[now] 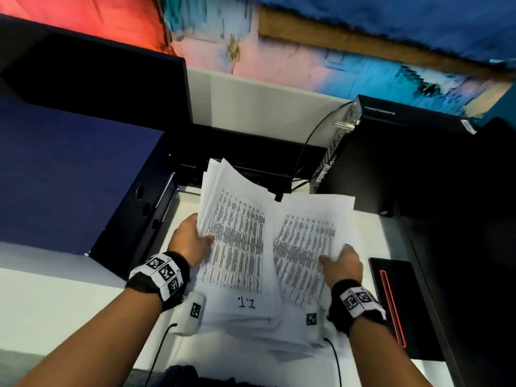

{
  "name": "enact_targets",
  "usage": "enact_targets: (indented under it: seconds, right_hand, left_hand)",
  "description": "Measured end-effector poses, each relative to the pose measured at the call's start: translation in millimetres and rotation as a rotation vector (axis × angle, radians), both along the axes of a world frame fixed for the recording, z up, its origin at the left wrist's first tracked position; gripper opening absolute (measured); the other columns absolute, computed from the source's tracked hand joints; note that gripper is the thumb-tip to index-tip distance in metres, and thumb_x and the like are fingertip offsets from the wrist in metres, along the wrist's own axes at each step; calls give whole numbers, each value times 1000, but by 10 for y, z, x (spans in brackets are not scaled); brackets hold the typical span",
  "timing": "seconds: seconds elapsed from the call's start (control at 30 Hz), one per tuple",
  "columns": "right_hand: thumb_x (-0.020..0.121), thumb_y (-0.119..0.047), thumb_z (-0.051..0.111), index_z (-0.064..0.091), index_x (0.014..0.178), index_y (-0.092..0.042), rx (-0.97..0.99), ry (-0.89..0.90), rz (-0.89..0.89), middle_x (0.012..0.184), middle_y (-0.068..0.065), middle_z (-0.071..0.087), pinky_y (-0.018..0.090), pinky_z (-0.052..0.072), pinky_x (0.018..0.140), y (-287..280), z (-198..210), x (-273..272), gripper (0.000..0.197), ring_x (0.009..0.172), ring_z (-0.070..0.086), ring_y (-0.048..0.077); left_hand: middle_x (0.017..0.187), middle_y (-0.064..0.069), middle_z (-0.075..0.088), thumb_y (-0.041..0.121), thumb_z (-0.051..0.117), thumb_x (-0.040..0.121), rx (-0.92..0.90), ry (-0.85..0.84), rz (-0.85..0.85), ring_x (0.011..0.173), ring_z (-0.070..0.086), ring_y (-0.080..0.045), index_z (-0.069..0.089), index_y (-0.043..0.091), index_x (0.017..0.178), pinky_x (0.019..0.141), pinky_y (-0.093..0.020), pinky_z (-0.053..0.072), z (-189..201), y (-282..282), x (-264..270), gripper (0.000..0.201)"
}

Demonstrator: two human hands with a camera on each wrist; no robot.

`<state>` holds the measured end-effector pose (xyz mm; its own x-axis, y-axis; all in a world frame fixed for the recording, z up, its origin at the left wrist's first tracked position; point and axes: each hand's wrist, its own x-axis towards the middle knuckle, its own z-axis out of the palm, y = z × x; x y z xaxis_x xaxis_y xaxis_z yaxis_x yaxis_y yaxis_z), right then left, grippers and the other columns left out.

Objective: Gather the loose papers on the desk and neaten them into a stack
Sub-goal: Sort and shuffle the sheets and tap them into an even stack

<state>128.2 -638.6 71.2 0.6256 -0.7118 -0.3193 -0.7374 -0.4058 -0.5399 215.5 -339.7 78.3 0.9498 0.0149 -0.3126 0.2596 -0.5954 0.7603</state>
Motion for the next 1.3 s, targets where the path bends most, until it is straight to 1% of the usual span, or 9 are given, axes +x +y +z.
enact_targets:
  seconds: [0.13,0.3,0.43,0.53,0.63,0.73,0.83,1.07,1.3]
  right_hand:
    - [82,-21,74,61,101,-9,-215,-193,47,96,17,70,32,52,77,-380,756,-32,26,85,64,31]
    - [82,-13,76,65,111,-5,-95,-558,1,95,4,67,26,49,81,-605,1471,-75,32,83,65,18]
    - [81,-9,77,66,111,-12,96,-574,-35,100,2,71,29,55,76,-555,1076,-23,32,82,68,18]
    - [78,4,71,57,122,-9,263,-347,-8,106,9,69,24,53,69,-376,359,80,48,85,66,20]
    - [80,6,63,36,145,-8,294,-102,116,141,14,52,38,45,105,-99,-283,146,73,125,54,30]
    - [94,-4,49,12,156,-11,264,66,279,160,8,22,32,24,119,231,-582,151,72,145,28,26]
    - [97,-27,51,23,154,-12,104,62,305,159,7,27,36,26,116,292,-658,106,65,143,30,30]
    - [70,-58,75,23,150,-10,-104,350,57,150,10,30,52,34,107,-6,-673,-189,106,134,31,35]
    - [70,-34,86,22,149,-5,65,223,15,143,20,46,41,48,99,-41,-662,-74,106,127,50,36]
  left_hand:
    - [101,-8,69,10,68,89,57,38,-120,85,65,-26,56,10,121,76,-30,56,-194,-277,-110,35]
    - [102,-12,67,11,57,93,118,41,-214,82,63,-28,49,10,126,71,-29,54,-243,-529,-123,34]
    - [86,-5,64,14,49,97,25,123,-245,63,58,-17,52,12,123,49,-22,45,-238,-587,-69,26]
    - [117,-13,68,40,41,102,-91,193,-193,95,63,-25,57,7,129,89,-34,50,-239,-535,-33,45]
    - [152,-10,42,55,35,100,-188,292,-132,139,42,-28,39,9,148,115,-40,31,-262,-528,-29,67]
    - [132,-6,56,43,54,97,17,246,-225,122,55,-33,37,10,141,97,-37,47,-329,-605,-59,58]
    - [109,-14,65,16,62,91,145,120,-209,92,64,-33,43,10,133,77,-37,57,-360,-683,-77,46]
    - [89,-11,68,6,60,92,87,-119,-110,67,65,-25,47,17,121,57,-29,53,-16,-303,137,33]
    - [78,-5,59,8,66,91,24,-154,19,59,56,-19,49,13,114,52,-27,50,255,-58,285,28]
